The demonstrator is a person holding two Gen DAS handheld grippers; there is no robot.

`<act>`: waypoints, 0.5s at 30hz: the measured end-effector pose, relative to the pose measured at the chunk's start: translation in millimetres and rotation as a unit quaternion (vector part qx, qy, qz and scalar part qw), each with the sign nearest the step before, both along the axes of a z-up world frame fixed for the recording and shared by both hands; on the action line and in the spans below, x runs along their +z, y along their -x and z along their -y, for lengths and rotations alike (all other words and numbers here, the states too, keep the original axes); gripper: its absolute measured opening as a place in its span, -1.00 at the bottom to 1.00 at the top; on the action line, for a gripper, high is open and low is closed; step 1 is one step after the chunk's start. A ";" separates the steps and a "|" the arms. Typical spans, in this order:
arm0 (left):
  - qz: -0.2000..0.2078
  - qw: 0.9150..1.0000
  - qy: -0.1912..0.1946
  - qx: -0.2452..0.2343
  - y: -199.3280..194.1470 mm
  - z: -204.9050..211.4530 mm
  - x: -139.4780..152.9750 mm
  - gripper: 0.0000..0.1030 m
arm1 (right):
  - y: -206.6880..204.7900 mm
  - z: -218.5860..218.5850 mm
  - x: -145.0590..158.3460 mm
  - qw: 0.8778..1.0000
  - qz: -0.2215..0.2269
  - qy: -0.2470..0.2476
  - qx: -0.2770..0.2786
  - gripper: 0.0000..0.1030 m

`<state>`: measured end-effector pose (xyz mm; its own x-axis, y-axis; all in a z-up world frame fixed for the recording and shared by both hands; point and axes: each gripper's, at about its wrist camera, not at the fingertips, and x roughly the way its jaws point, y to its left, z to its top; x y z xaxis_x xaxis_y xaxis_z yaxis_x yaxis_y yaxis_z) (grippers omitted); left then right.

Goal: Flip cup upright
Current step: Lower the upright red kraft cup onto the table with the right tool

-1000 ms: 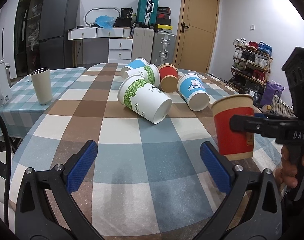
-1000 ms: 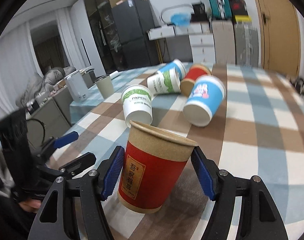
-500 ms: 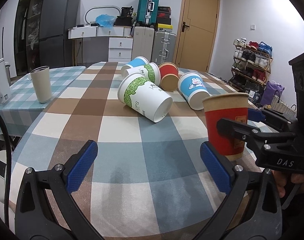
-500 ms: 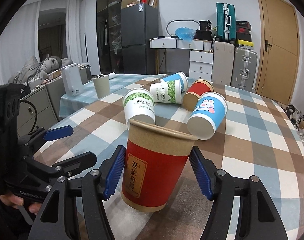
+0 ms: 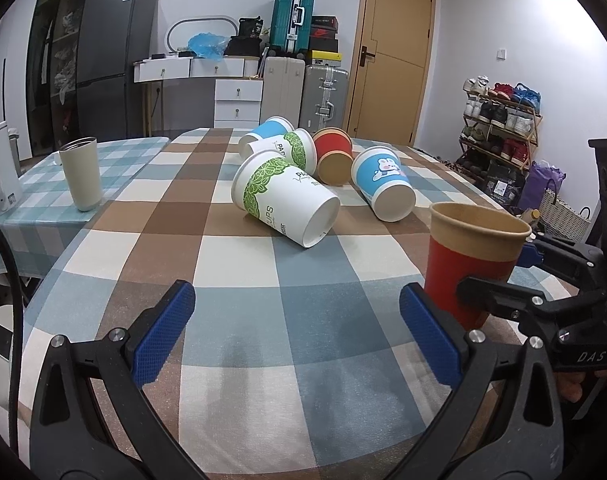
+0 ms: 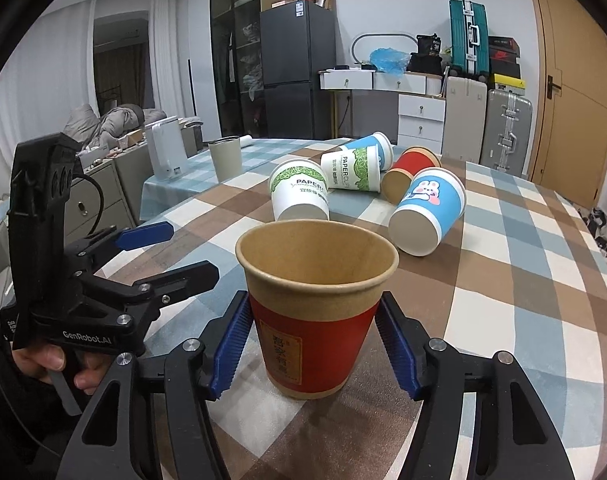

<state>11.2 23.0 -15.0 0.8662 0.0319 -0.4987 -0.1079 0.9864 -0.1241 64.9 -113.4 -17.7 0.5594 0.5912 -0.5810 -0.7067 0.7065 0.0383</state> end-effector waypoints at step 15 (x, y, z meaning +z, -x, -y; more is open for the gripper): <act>0.023 0.999 0.016 -0.017 8.7 1.9 5.5 0.98 | -4.8 40.0 10.4 0.997 0.011 -0.071 0.008 0.99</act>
